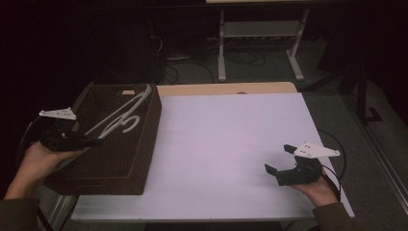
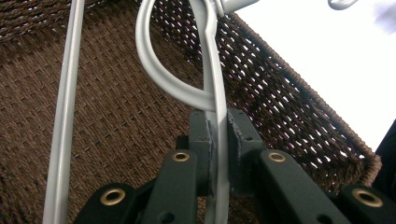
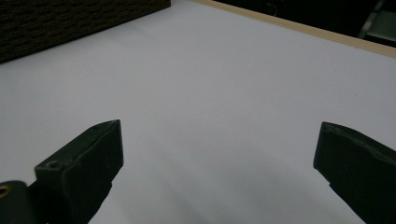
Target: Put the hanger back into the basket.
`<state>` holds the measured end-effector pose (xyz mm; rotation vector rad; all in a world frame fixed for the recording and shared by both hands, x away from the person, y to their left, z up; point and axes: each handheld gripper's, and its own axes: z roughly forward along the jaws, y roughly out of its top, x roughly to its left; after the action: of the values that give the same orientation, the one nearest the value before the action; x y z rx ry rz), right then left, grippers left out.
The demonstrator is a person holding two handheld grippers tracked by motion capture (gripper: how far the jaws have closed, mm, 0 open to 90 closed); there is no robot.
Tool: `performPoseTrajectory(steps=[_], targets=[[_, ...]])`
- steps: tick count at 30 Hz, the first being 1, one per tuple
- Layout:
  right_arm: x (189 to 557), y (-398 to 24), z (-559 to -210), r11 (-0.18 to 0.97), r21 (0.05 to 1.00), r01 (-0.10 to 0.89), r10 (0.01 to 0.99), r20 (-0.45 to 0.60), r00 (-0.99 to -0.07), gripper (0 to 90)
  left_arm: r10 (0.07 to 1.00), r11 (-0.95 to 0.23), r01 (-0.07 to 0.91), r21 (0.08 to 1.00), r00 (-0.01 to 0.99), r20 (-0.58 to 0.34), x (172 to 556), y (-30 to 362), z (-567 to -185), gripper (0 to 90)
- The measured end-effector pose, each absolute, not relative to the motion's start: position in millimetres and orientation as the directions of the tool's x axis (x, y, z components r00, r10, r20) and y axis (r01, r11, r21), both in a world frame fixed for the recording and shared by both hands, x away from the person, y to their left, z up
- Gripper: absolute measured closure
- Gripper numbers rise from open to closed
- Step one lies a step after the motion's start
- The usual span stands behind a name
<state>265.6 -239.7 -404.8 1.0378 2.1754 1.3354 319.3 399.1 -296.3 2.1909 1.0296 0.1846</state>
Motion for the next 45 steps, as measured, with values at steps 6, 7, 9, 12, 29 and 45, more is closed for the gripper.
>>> performPoseTrajectory(steps=[6,7,9,12,29,45], targets=[[266,-240,-405,0.275,0.879,0.388,0.755,0.053,-0.654,1.3,0.721,-0.456,0.614,0.644,0.679,-0.136,321,401,-300,72.1],[266,-240,-405,0.274,0.880,0.387,0.755,0.052,-0.654,1.3,0.734,-0.439,0.612,0.658,0.666,-0.131,321,402,-299,64.2],[266,-240,-405,0.275,0.880,0.387,0.756,0.051,-0.653,1.3,0.742,-0.417,0.607,0.676,0.657,-0.132,320,404,-297,58.3],[266,-240,-404,0.276,0.880,0.386,0.755,0.051,-0.654,1.3,0.751,-0.411,0.597,0.689,0.650,-0.116,320,404,-295,49.9],[266,-235,-386,0.238,0.906,0.350,0.744,0.062,-0.665,1.3,0.739,-0.281,0.485,0.828,0.660,-0.136,308,375,-275,15.6],[272,-223,-343,0.184,0.950,0.253,0.719,0.046,-0.693,1.4,0.666,-0.159,0.334,0.929,0.731,-0.149,299,319,-280,13.0]])
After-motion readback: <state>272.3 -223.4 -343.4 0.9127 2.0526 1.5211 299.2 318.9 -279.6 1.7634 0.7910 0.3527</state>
